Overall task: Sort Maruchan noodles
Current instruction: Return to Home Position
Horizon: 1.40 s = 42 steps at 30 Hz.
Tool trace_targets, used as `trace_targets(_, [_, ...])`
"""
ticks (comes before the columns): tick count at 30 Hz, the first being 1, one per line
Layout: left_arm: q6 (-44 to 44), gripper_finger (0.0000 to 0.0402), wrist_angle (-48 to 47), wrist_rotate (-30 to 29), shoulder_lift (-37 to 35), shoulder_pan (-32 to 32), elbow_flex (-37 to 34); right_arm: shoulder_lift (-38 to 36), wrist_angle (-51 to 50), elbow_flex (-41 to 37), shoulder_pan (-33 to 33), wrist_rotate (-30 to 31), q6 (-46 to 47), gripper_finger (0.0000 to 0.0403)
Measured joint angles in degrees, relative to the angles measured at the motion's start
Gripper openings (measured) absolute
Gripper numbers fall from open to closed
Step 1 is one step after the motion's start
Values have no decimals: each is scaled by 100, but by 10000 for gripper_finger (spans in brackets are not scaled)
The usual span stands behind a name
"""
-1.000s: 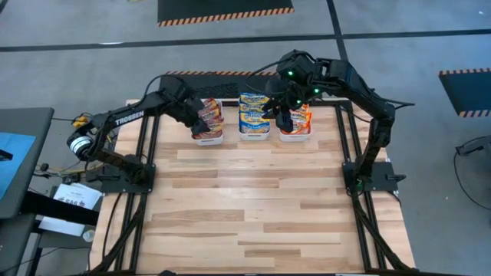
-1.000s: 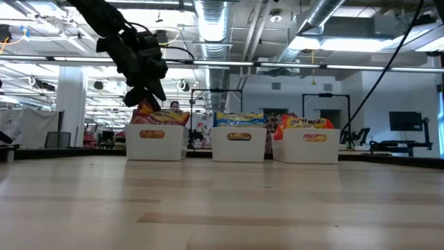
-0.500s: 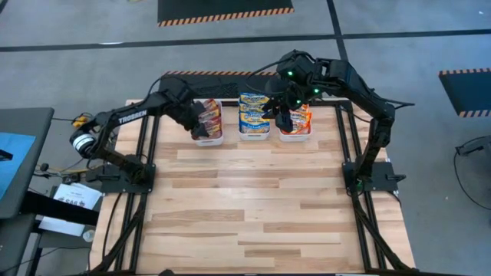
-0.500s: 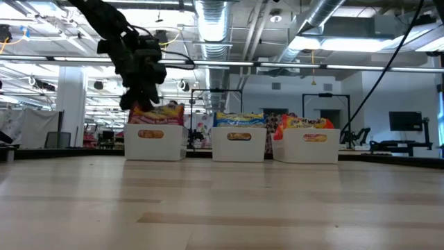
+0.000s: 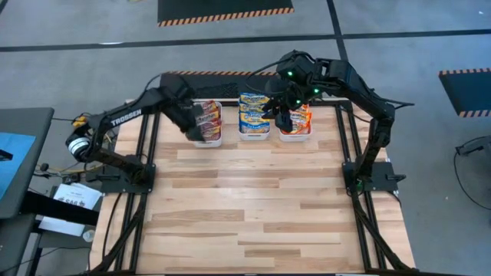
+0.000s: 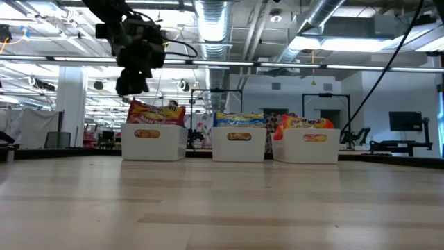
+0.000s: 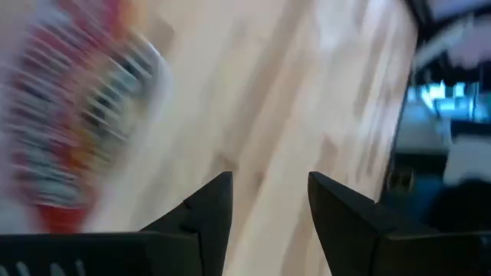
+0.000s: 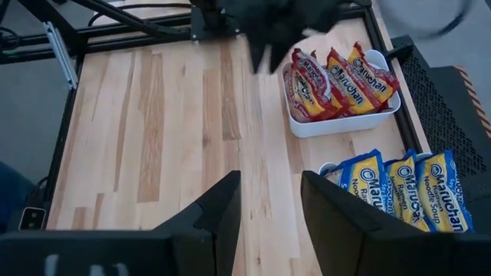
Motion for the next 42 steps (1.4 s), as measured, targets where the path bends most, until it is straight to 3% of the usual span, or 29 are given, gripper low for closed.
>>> trace_targets(3, [89, 155, -34, -102, 0, -415, -303, 0, 0, 0, 0, 0, 2, 162])
trace_targets(9, [-76, 155, 685, -994, 37, -859, -907, 0, 4, 0, -2, -2, -2, 162])
trace_targets(14, [-141, 155, 1184, -1792, 50, -844, -1249, 2, 21, 0, -2, -2, 0, 162])
trace_targets(30, [30, 155, 1851, -2885, 50, -590, -1312, 2, 27, -1, 111, -1, 61, 162])
trace_targets(33, [29, 155, 1876, -2758, 50, -499, -1312, 2, 27, 0, 146, -1, 61, 162])
trace_targets(38, [-240, 155, 1992, -1723, 50, -458, -1203, 2, 27, -2, 155, 0, 57, 162])
trace_targets(42, [-554, 155, 1772, -1314, -10, -481, -879, 0, 27, -2, 154, 0, 13, 162])
